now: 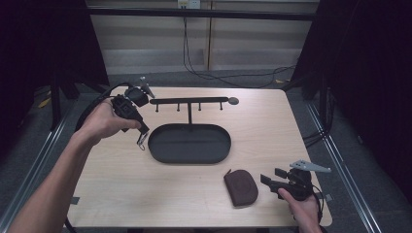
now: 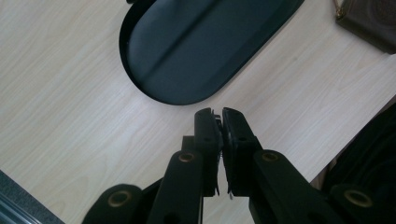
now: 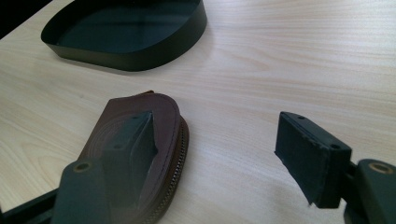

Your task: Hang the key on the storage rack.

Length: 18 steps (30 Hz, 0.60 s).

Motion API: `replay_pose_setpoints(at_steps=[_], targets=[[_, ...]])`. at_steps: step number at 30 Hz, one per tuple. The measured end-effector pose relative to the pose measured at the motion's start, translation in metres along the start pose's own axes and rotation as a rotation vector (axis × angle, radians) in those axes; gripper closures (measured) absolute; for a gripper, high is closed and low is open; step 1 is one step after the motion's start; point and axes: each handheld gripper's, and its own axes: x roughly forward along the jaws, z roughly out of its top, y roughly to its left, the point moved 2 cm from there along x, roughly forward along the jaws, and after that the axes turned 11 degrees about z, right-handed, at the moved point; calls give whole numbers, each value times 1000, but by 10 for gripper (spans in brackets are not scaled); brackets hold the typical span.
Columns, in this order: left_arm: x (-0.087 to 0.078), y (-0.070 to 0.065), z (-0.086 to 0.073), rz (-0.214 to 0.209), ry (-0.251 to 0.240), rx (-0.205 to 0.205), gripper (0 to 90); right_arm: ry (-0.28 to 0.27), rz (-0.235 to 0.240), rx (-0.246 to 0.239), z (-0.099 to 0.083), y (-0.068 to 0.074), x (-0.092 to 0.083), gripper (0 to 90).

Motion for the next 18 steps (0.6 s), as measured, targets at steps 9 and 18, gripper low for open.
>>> replay_pose_setpoints(at_steps=[9, 18], targets=[[-4, 3, 20, 6, -2, 13, 857, -1, 1, -1, 0, 1, -1, 290], [-3, 11, 36, 9, -6, -12, 856, -2, 9, -4, 0, 1, -1, 290]])
